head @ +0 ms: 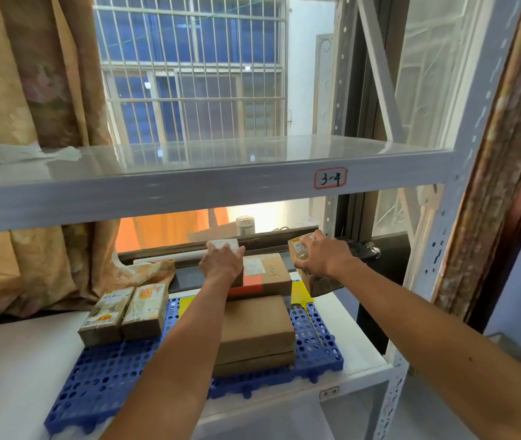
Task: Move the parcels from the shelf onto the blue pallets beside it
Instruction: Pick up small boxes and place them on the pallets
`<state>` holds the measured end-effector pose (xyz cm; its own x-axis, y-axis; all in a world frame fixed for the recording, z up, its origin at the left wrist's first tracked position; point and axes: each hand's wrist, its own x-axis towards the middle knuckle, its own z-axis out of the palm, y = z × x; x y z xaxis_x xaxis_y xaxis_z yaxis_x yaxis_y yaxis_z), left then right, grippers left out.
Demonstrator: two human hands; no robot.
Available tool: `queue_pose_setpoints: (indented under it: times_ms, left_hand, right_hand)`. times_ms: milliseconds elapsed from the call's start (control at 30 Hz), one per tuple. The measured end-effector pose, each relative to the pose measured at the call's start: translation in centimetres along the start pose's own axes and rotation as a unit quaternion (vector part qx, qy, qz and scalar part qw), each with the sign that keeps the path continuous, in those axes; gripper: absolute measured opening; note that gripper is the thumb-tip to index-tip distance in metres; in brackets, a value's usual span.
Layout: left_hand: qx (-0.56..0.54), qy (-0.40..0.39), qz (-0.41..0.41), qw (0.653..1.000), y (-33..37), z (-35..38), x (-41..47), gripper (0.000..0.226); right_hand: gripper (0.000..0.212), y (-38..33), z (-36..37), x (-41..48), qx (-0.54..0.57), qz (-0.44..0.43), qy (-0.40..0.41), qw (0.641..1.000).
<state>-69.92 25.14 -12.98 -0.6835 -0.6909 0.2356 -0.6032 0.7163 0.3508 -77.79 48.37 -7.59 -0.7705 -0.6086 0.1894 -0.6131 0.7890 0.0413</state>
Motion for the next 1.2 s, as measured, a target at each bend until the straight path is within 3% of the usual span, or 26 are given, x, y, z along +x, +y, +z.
queue_pose_setpoints:
  times_ms: [367, 533, 700, 767, 867, 967, 1200]
  left_hand:
    - [-0.022, 0.014, 0.005, 1.0, -2.8, -3.9, -2.0, 0.059]
    - [-0.011, -0.019, 0.035, 0.999, -6.1, -5.4, -3.5, 0.062]
    - [-0.019, -0.03, 0.02, 0.999, -7.7, -6.7, -5.6, 0.05]
    - [-0.032, -0.033, -0.005, 0.999, -8.6, -7.2, -5.3, 0.061]
    - [0.007, -0.053, 0.025, 0.998, -9.9, -7.6, -4.1, 0.086]
    - [0.021, -0.036, 0.016, 0.999, -10.0, -8.2, -4.3, 0.068]
    - [0.006, -0.073, 0.005, 0.997, -12.5, -6.1, -1.7, 0.087]
  right_hand:
    - [0.076, -2.3, 0.6, 0.1, 0.042, 0.02, -0.023, 0.999]
    - [0.076, -4.9, 0.6, 1.1, 0.059, 0.013, -0.021, 0.998]
    - [0.073, -6.8, 0.4, 2.0, 0.079, -0.003, -0.014, 0.997]
    - [0.073, -7.4, 0.6, 2.3, 0.095, -0.001, -0.013, 0.995]
    - [0.071, -8.0, 1.2, 3.0, 0.135, 0.009, -0.012, 0.991]
    - [0.074, -8.6, 1.9, 3.7, 0.184, 0.031, 0.005, 0.982]
    - [0.075, -9.2, 2.8, 5.5, 0.215, 0.056, 0.02, 0.975]
